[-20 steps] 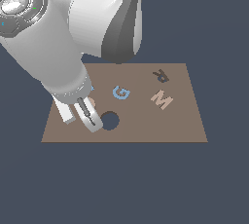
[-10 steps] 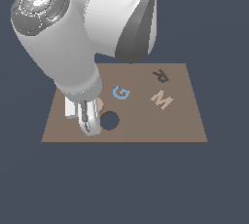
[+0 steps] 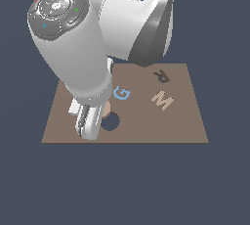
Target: Insert a designated object into the corresponding slot on a board.
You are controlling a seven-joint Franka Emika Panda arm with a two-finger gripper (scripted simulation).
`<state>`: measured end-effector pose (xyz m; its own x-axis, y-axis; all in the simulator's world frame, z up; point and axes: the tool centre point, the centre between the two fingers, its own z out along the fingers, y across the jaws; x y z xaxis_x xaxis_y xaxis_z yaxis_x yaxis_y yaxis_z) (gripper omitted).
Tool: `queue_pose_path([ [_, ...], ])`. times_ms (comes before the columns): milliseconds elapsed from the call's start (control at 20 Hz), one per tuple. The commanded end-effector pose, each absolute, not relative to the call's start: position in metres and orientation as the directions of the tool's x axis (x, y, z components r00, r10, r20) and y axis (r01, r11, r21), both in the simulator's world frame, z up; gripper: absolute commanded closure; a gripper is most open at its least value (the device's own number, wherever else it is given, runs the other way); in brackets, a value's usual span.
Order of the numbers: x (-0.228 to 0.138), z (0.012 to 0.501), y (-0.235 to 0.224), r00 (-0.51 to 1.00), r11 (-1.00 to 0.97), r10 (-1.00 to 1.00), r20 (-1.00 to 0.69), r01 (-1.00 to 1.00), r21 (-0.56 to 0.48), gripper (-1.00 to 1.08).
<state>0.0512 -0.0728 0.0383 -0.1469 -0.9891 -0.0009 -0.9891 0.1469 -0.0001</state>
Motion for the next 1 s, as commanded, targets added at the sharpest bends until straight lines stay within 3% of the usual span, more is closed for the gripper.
queue_pose_path([
  [0, 0.055, 0.039, -0.068, -0.237, 0.237, -0.972, -0.001, -0.972, -0.001, 1.08],
  [450, 0.069, 0.040, -0.054, -0.493, 0.493, -0.870, -0.002, -0.870, 0.000, 1.08],
  [950, 0.080, 0.041, -0.047, -0.646, 0.646, -0.764, -0.002, -0.764, 0.001, 1.08],
])
